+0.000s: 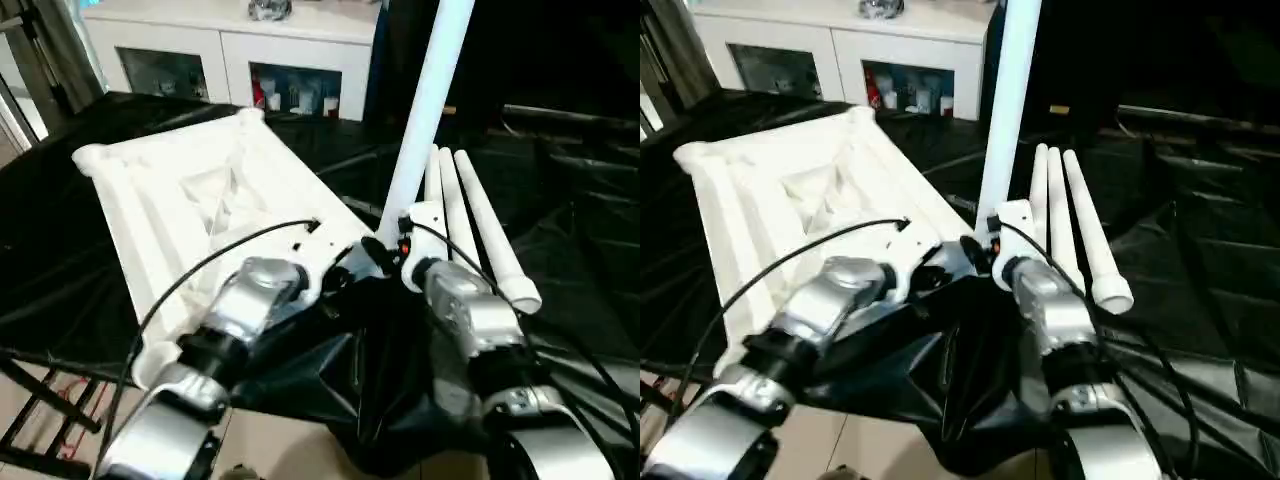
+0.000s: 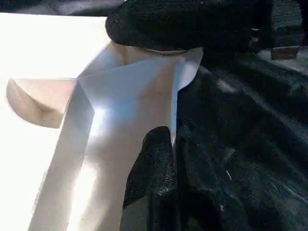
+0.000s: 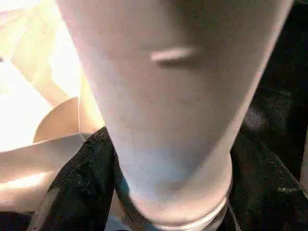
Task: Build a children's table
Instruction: Rotate leg to tighten
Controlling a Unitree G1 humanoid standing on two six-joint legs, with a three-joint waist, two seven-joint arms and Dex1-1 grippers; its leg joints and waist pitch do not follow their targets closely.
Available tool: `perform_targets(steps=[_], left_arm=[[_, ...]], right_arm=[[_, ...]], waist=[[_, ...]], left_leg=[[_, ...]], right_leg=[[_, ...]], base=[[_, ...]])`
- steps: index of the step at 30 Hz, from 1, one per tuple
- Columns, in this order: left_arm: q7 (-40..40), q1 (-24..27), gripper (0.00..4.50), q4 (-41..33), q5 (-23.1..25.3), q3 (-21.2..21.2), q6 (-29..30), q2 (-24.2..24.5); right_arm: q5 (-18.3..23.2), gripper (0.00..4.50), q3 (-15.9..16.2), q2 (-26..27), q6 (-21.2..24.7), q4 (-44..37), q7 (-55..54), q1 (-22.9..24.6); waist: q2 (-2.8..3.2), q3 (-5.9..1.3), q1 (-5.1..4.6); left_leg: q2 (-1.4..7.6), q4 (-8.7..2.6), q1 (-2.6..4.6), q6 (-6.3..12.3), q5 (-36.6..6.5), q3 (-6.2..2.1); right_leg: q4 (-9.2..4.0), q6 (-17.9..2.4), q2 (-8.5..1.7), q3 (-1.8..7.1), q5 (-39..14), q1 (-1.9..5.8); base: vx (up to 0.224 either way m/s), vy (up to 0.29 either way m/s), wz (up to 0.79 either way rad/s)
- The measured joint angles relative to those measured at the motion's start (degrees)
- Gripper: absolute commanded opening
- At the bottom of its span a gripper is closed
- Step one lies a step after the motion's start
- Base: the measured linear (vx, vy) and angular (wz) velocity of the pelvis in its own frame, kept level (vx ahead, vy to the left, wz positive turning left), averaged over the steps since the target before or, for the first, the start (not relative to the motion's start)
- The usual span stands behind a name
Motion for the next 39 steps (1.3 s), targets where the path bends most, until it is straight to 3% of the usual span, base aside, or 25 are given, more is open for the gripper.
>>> perform_targets(steps=[5, 8, 17, 26, 39], left_arm=[[0.4, 0.0, 0.00, 0.0, 0.5, 0.1, -0.8, 0.2], [-1.1, 0.2, 0.00, -0.1, 0.5, -0.1, -1.7, 1.2], [-13.7, 5.7, 0.00, -8.1, -0.6, -1.8, -6.1, 10.1], [-24.7, 9.8, 0.00, -16.4, -3.4, -3.9, -6.1, 16.1], [-27.0, 11.5, 0.00, -19.4, -4.6, -4.3, -4.6, 17.9]], right_arm=[[-0.2, 3.91, 0.0, 0.3, -1.0, 0.1, 1.3, 0.0], [-1.5, 3.91, 1.9, -0.9, -2.1, -0.1, 4.5, 0.5], [-1.0, 3.91, 8.4, -9.6, -2.3, -8.2, 24.4, 6.3], [2.1, 3.91, 11.5, -16.8, -0.3, -14.4, 39.9, 9.1], [3.4, 2.93, 11.9, -18.3, 1.7, -18.2, 43.3, 11.2]], waist=[[0.04, -0.02, -0.06], [0.05, -0.02, -0.05], [0.03, -0.01, -0.31], [-0.01, 0.02, 0.65], [-0.05, 0.04, 0.76]], left_leg=[[0.00, -0.10, -0.21, 0.00, 0.0, 0.00], [0.00, -0.12, -0.23, 0.00, 0.0, 0.00], [0.17, -0.30, -0.24, 0.00, 0.0, 0.01], [0.26, -0.01, -0.36, 0.01, 0.0, 0.08], [0.31, 0.03, -0.39, 0.03, 0.0, 0.12]], right_leg=[[0.02, 0.0, 0.03, -0.01, 0.0, -0.04], [0.02, 0.0, 0.03, -0.01, 0.0, -0.06], [0.01, 0.0, 0.06, -0.02, 0.0, -0.16], [0.01, -0.1, 0.05, -0.01, -0.1, -0.22], [0.07, -0.2, 0.07, -0.01, -0.2, -0.17]], base=[[0.000, 0.000, 0.00], [0.000, 0.000, 0.00], [0.000, 0.000, 0.00], [0.000, 0.000, 0.00], [0.000, 0.000, 0.00]])
